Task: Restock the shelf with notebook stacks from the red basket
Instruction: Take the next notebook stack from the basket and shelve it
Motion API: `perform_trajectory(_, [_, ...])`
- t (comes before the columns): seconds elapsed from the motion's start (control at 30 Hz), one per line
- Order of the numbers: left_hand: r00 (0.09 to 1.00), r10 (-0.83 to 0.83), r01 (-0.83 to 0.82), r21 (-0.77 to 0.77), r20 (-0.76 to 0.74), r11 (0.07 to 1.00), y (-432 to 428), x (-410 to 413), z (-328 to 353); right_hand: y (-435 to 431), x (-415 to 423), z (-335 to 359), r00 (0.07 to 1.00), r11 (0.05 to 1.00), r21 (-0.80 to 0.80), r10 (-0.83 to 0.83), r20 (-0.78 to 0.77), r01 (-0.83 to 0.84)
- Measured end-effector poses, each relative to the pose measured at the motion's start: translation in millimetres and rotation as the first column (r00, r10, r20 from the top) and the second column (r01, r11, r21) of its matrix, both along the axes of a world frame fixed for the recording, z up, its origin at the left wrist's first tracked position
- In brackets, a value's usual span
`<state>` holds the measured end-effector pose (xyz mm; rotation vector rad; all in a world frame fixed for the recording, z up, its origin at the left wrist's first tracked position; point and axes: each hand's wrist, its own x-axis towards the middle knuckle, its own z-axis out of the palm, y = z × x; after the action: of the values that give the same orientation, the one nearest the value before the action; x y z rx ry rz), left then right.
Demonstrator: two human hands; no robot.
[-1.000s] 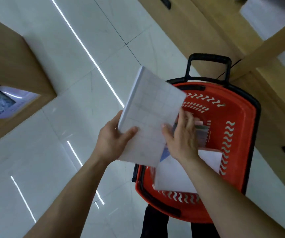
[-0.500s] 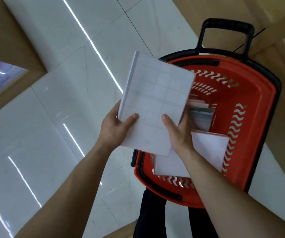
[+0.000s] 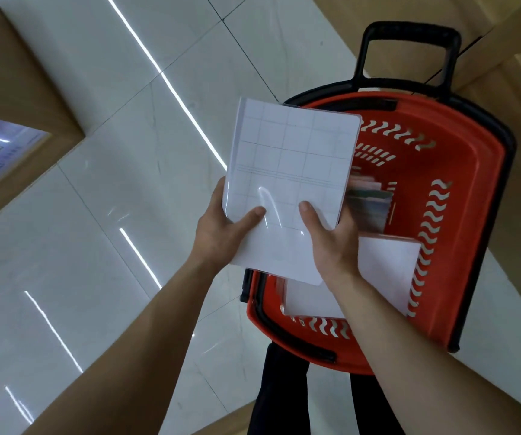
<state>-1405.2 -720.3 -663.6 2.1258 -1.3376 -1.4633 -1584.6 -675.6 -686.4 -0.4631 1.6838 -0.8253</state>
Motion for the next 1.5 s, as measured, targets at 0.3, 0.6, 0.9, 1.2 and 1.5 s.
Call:
perform_trajectory(0.3, [1.0, -0.013, 0.013, -0.009, 0.012, 1.0, 1.6, -11.1, 14.8, -2.0, -4.8, 10.7, 0.977, 0.992, -0.078, 0.085, -0.195, -0.102])
perform_trajectory(0.6, [0.997, -0.04, 0.035, -0.074, -0.063, 0.997, 9.8, -58.8, 112.8, 0.4, -69.6, 107.9, 0.959, 0.981, -0.104, 0.132, -0.249, -0.162])
perform_trajectory(0.9, [0.962, -0.184, 0.141, -0.21, -0.203, 0.967, 10.4, -152.8, 261.5, 20.5, -169.2, 275.9, 0.926, 0.975, -0.203, 0.004, -0.377, -0.087])
perform_trajectory(1.2, [0.863, -0.441, 0.351, -0.335, -0.247, 0.874, 41.8, -252.4, 375.4, 96.6, -250.3, 397.3, 0.858, 0.964, -0.252, -0.196, -0.475, 0.081])
perform_trajectory(1.5, [0.733, -0.586, 0.469, -0.366, -0.346, 0.804, 62.9, -374.8, 411.7, 154.4, -348.0, 439.9, 0.71, 0.893, -0.297, -0.449, -0.543, 0.337])
